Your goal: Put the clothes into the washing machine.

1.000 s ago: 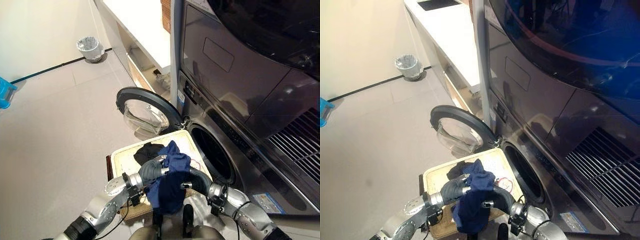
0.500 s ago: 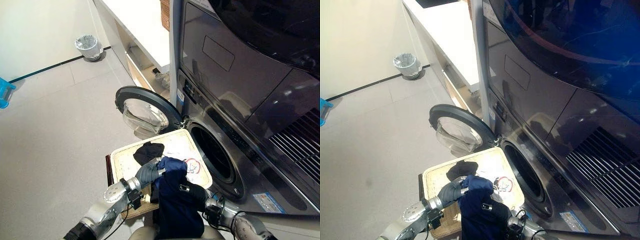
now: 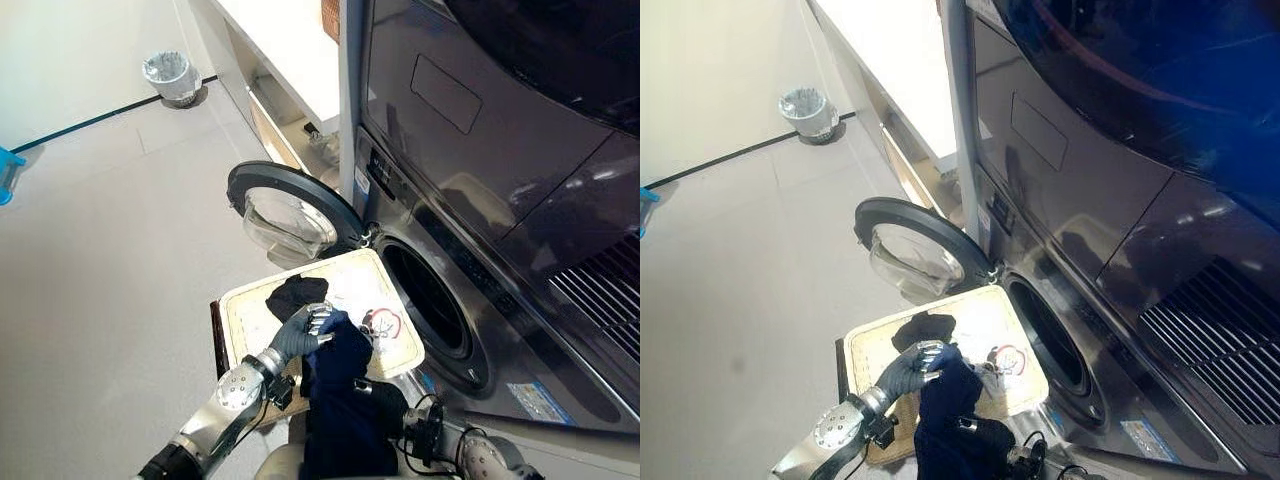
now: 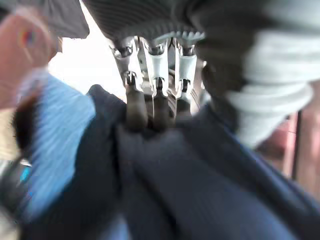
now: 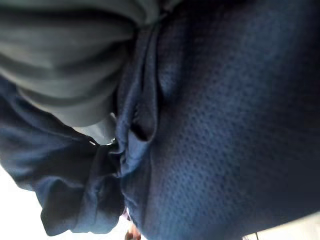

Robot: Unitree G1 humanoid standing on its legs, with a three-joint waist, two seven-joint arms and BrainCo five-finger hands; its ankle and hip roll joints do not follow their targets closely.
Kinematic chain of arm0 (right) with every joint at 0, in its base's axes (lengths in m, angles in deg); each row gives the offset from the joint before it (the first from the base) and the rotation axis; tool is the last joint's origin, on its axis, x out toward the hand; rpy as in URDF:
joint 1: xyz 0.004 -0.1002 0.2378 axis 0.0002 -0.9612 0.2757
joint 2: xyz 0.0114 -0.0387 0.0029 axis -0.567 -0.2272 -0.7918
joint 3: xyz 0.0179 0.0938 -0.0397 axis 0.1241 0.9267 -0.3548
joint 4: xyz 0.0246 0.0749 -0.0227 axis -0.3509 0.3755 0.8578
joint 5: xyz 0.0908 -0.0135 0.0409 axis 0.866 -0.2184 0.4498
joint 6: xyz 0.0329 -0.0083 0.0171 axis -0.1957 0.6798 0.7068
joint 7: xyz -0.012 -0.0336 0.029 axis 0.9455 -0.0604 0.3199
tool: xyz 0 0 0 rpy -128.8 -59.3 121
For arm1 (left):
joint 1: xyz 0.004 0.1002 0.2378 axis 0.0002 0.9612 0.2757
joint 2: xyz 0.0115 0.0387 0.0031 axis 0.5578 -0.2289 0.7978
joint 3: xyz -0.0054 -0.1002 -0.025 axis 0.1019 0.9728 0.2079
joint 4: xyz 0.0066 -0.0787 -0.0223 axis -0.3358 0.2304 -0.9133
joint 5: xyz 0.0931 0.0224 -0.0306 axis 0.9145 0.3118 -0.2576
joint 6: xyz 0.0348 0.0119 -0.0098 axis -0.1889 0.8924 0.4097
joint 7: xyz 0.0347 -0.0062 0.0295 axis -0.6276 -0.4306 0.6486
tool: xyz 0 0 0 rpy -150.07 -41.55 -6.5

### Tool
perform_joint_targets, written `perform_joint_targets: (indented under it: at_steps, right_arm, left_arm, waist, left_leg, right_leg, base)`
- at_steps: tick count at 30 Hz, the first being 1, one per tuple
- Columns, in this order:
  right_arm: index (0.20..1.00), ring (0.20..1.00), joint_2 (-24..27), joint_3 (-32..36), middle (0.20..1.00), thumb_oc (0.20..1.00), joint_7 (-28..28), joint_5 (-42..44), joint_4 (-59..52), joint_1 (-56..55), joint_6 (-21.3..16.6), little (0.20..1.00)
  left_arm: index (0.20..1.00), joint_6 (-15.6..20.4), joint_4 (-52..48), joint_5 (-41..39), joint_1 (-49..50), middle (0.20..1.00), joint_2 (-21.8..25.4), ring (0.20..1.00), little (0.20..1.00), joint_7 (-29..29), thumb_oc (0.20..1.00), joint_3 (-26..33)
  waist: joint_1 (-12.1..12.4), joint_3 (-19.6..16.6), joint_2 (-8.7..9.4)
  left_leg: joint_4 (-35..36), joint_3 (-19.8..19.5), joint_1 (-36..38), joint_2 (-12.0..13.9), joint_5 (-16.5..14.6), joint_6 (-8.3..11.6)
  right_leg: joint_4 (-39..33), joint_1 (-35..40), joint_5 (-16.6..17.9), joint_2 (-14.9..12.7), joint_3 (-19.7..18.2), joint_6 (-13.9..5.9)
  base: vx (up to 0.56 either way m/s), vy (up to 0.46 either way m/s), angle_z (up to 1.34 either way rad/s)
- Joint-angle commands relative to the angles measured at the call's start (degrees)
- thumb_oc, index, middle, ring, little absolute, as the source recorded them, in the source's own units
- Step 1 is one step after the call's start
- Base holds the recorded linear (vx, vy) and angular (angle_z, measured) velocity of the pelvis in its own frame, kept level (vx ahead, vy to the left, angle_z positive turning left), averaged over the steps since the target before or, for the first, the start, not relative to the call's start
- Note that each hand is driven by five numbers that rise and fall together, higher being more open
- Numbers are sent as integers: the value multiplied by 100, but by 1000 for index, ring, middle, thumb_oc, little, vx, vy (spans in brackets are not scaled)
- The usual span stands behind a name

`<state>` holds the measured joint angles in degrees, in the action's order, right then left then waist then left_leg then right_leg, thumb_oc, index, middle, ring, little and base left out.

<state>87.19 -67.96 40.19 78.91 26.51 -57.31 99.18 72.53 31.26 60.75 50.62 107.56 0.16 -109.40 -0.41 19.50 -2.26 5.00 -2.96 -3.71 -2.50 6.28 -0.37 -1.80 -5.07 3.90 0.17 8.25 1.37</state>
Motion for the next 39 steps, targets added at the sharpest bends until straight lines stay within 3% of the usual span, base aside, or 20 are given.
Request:
perform_joint_targets:
  at_steps: [1,6,9,12,17,20,22,23,26,29,31,35,37,38,39]
  right_arm:
    - [200,200,-366,-398,200,200,-417,757,-499,-49,319,200]
    - [200,200,-501,-306,200,200,-209,1345,-446,25,432,200]
    - [200,200,-587,-99,200,200,147,1750,-283,151,225,200]
    - [200,200,-622,163,200,200,457,2160,-77,257,-43,200]
    - [200,200,-757,874,200,200,1131,3106,343,418,-818,200]
    - [200,200,-899,1359,200,200,1664,3437,508,547,-1580,200]
    - [200,200,-925,1643,200,200,1961,3473,634,734,-1994,200]
    - [200,200,-910,2103,200,200,2501,3657,878,1118,-2609,200]
    - [200,200,-870,2513,200,200,3086,3737,1219,1542,-3109,200]
    - [200,200,-510,3339,200,200,3891,4047,2186,2639,-3455,200]
    - [200,200,291,3956,200,200,4504,4168,3297,3767,-3588,200]
    - [200,200,1083,4196,200,200,4906,4200,4213,4671,-4076,200]
    - [200,200,1479,4273,200,200,5011,4304,4583,5015,-4458,200]
    - [200,200,1814,4367,200,200,4969,4732,4748,5215,-5119,200]
    - [200,200,1921,4425,200,200,4914,4954,4765,5252,-5325,200]
  left_arm:
    - [1000,-35,118,371,-307,1000,-187,1000,1000,-735,1000,48]
    - [1000,-220,497,629,-344,1000,-222,1000,1000,-1591,1000,203]
    - [1000,-310,834,768,-381,1000,-194,1000,1000,-2286,1000,482]
    - [1000,-364,1126,698,-448,1000,-107,1000,1000,-2558,1000,673]
    - [1000,-251,1689,256,-371,1000,-35,1000,1000,-2643,1000,1120]
    - [1000,-142,1974,253,-233,1000,-130,1000,1000,-2539,1000,1324]
    - [1000,66,2139,261,-202,1000,-171,1000,1000,-2454,1000,1339]
    - [1000,386,2362,271,-185,1000,-237,1000,1000,-2223,1000,1330]
    - [1000,611,2503,334,-245,1000,-308,1000,1000,-2047,1000,1235]
    - [1000,940,2812,318,-492,1000,-396,1000,1000,-1754,1000,976]
    - [1000,1037,2786,225,-642,1000,-435,1000,1000,-1632,1000,636]
    - [1000,1056,2505,65,-663,1000,-347,1000,1000,-1633,1000,219]
    - [1000,1073,2315,-51,-612,1000,-209,1000,1000,-1574,1000,29]
    - [1000,1073,2081,-119,-536,1000,-5,1000,1000,-1520,1000,-155]
    - [1000,1068,1995,-154,-496,1000,70,1000,1000,-1505,1000,-195]
  waist:
    - [92,-57,300]
    - [81,3,290]
    - [66,124,251]
    - [54,190,211]
    - [37,319,122]
    - [31,387,63]
    - [37,457,19]
    - [64,557,-66]
    - [98,647,-145]
    - [155,801,-315]
    - [233,914,-525]
    - [323,1021,-765]
    - [373,1029,-883]
    - [411,1030,-980]
    - [420,1030,-1001]
  left_leg:
    - [-373,263,-315,-257,19,-270]
    - [-425,246,-396,-268,41,-268]
    - [-507,242,-560,-268,80,-258]
    - [-566,255,-657,-258,103,-232]
    - [-658,285,-776,-241,126,-193]
    - [-726,299,-869,-229,132,-181]
    - [-764,304,-937,-222,132,-174]
    - [-798,322,-1031,-193,137,-158]
    - [-824,321,-1107,-177,135,-147]
    - [-887,290,-1246,-166,123,-127]
    - [-954,226,-1342,-206,109,-102]
    - [-1031,184,-1498,-244,113,-76]
    - [-1080,157,-1639,-264,133,-73]
    - [-1133,136,-1838,-270,160,-75]
    - [-1146,125,-1909,-276,171,-77]
  right_leg:
    - [155,-105,361,-339,-429,-601]
    - [212,-192,366,-331,-472,-593]
    - [289,-346,381,-326,-524,-554]
    - [341,-422,374,-337,-516,-532]
    - [448,-516,341,-361,-461,-495]
    - [537,-597,309,-375,-434,-470]
    - [599,-655,283,-382,-412,-450]
    - [720,-748,222,-393,-364,-411]
    - [840,-820,154,-409,-318,-383]
    - [1141,-1000,5,-414,-250,-319]
    - [1386,-1160,-133,-415,-221,-261]
    - [1659,-1394,-281,-404,-214,-204]
    - [1795,-1561,-343,-383,-212,-171]
    - [1984,-1785,-426,-342,-191,-137]
    - [2031,-1855,-450,-328,-185,-126]
  base:
    - [0,0,0]
    - [0,0,0]
    - [-31,-11,-1]
    - [-14,-4,-1]
    - [8,-13,-3]
    - [11,-35,-4]
    - [-7,-59,-5]
    - [-2,-86,-6]
    - [6,-64,-3]
    - [29,-77,0]
    - [31,-38,4]
    - [18,-24,5]
    - [20,-77,1]
    - [25,-138,7]
    - [21,-135,14]
